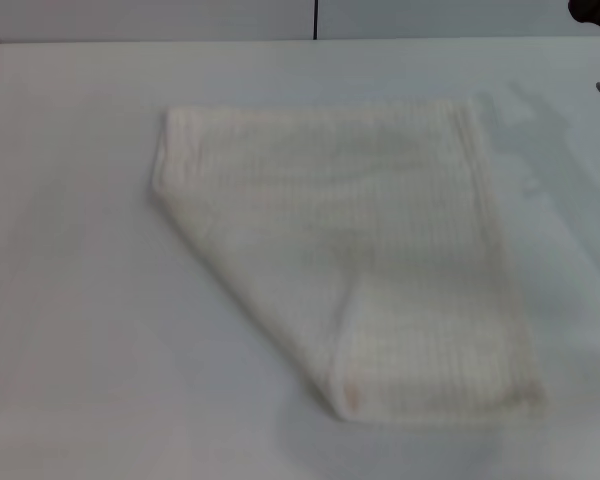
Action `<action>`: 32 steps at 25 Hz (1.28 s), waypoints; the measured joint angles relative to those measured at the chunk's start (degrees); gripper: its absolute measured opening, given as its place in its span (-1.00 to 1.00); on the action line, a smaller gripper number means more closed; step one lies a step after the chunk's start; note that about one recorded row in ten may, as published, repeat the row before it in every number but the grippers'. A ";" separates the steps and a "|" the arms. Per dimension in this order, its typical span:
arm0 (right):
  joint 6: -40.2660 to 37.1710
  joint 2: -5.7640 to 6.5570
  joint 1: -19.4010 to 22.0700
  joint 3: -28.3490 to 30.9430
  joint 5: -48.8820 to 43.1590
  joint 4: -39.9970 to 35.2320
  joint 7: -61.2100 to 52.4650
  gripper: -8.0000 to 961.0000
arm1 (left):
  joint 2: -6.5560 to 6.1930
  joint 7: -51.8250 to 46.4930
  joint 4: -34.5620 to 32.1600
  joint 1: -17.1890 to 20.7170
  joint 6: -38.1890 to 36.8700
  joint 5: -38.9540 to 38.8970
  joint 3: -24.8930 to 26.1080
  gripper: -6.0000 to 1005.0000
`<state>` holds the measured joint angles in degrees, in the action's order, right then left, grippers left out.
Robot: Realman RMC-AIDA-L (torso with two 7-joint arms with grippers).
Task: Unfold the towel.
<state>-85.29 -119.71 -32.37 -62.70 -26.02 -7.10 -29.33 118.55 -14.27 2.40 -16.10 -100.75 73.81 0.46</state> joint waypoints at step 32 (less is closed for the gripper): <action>1.84 9.17 -10.13 -0.11 -109.60 -53.80 -109.56 -0.99 | -0.51 -23.68 -18.86 -1.07 3.26 1.97 -25.85 0.36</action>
<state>-83.45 -110.54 -42.50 -62.81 -135.62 -60.90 -138.89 118.03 -37.96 -16.46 -17.17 -97.50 75.78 -25.39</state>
